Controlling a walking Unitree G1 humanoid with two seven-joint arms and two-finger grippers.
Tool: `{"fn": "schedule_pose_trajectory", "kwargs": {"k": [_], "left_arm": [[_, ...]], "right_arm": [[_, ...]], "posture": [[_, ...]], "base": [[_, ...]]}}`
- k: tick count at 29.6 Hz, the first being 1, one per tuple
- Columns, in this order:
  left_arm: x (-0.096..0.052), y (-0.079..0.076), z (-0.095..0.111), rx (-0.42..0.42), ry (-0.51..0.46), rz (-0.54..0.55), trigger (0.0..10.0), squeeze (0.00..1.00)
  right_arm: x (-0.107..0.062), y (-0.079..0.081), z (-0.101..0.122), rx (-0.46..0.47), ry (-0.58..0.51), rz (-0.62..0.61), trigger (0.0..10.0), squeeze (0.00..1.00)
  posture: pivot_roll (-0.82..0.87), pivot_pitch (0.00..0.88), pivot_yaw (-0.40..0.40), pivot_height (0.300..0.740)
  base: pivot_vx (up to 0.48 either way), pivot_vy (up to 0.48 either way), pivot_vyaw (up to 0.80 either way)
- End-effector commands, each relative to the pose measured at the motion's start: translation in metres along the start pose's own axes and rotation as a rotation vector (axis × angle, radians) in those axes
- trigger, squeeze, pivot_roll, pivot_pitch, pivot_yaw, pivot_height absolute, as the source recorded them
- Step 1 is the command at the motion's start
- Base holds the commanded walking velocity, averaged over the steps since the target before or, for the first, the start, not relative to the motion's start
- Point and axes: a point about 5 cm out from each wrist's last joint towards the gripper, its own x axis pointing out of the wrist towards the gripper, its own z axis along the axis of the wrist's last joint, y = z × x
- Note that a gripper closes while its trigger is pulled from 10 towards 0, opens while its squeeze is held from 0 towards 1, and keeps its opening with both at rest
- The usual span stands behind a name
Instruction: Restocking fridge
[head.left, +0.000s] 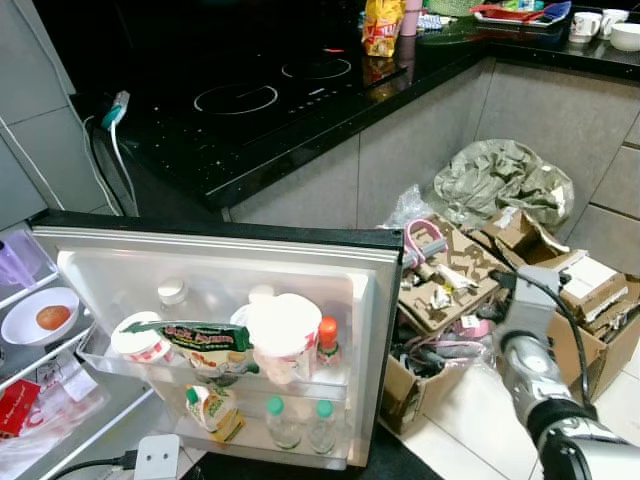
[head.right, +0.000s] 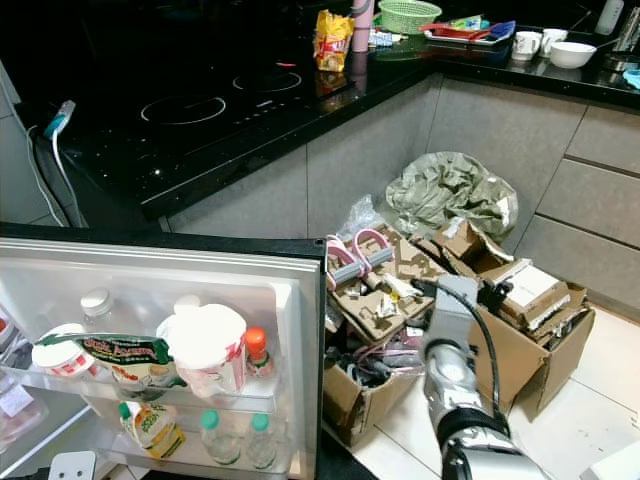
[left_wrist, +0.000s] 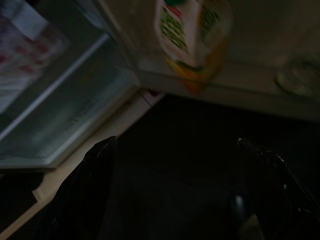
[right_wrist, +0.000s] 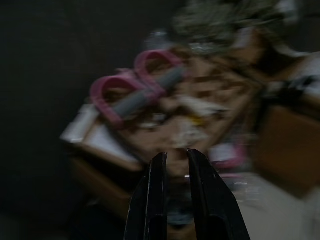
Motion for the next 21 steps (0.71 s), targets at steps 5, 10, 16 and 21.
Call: {"fn": "schedule_pose_trajectory", "kwargs": {"k": [5, 10, 16, 21], "left_arm": [[-0.005, 0.0, -0.014, 0.041, 0.083, -0.047, 10.0, 0.0], [-0.009, -0.007, -0.027, 0.07, 0.149, -0.089, 10.0, 0.0], [-0.014, -0.009, -0.038, 0.076, 0.207, -0.098, 10.0, 0.0], [-0.014, -0.007, -0.04, 0.079, 0.245, -0.098, 10.0, 0.0]], "right_arm": [[-0.001, 0.031, 0.003, 0.013, -0.029, 0.132, 10.0, 0.0], [-0.006, 0.07, 0.002, 0.037, -0.051, 0.307, 10.0, 0.0], [-0.014, 0.098, 0.001, 0.044, -0.074, 0.482, 10.0, 0.0], [-0.028, 0.119, -0.009, 0.061, -0.054, 0.778, 10.0, 0.0]], "posture": [[-0.06, 0.052, 0.032, 0.734], [-0.07, 0.055, 0.038, 0.734], [-0.07, 0.055, 0.038, 0.734], [-0.08, 0.056, 0.039, 0.734]], "base": [[0.0, 0.0, 0.0], [0.0, 0.0, 0.0], [0.0, 0.0, 0.0], [0.0, 0.0, 0.0]]}}
